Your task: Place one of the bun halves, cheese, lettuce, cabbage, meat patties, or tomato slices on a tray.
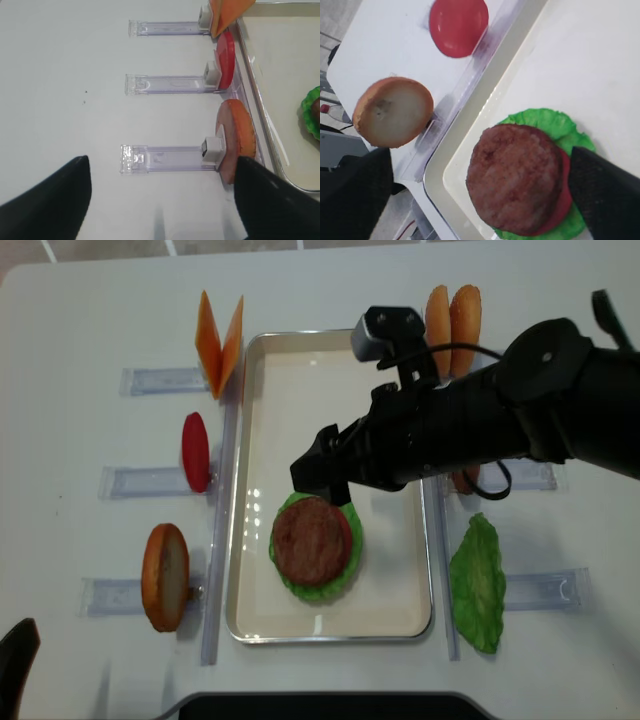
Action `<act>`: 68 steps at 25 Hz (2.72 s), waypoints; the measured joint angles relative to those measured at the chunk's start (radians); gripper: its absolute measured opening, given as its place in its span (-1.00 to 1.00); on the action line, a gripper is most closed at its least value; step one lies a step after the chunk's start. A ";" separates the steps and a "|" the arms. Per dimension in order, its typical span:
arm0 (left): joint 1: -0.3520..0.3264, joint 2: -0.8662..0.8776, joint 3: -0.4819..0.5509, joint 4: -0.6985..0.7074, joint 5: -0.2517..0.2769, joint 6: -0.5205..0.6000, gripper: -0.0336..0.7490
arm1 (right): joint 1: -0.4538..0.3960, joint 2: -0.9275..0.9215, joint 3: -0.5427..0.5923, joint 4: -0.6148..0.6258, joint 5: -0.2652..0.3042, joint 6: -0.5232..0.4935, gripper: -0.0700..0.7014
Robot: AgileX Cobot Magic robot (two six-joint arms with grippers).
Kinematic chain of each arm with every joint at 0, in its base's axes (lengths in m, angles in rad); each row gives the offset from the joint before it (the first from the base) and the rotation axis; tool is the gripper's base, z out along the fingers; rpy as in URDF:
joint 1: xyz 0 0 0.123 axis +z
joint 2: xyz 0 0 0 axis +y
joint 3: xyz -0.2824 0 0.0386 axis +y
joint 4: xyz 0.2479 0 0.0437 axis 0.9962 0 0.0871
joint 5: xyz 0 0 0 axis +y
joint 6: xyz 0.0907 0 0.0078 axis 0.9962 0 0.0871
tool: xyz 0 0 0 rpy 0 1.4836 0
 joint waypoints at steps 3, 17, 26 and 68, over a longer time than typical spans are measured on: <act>0.000 0.000 0.000 0.000 0.000 0.000 0.85 | -0.021 -0.104 0.000 -0.118 -0.002 0.061 0.91; 0.000 0.000 0.000 0.000 0.000 0.000 0.85 | -0.447 -0.351 0.000 -0.882 0.343 0.676 0.79; 0.000 0.000 0.000 0.000 0.000 0.000 0.85 | -0.695 -0.371 0.004 -1.217 0.590 0.904 0.69; 0.000 0.000 0.000 0.000 0.000 0.000 0.85 | -0.728 -1.578 0.407 -1.247 0.612 0.922 0.69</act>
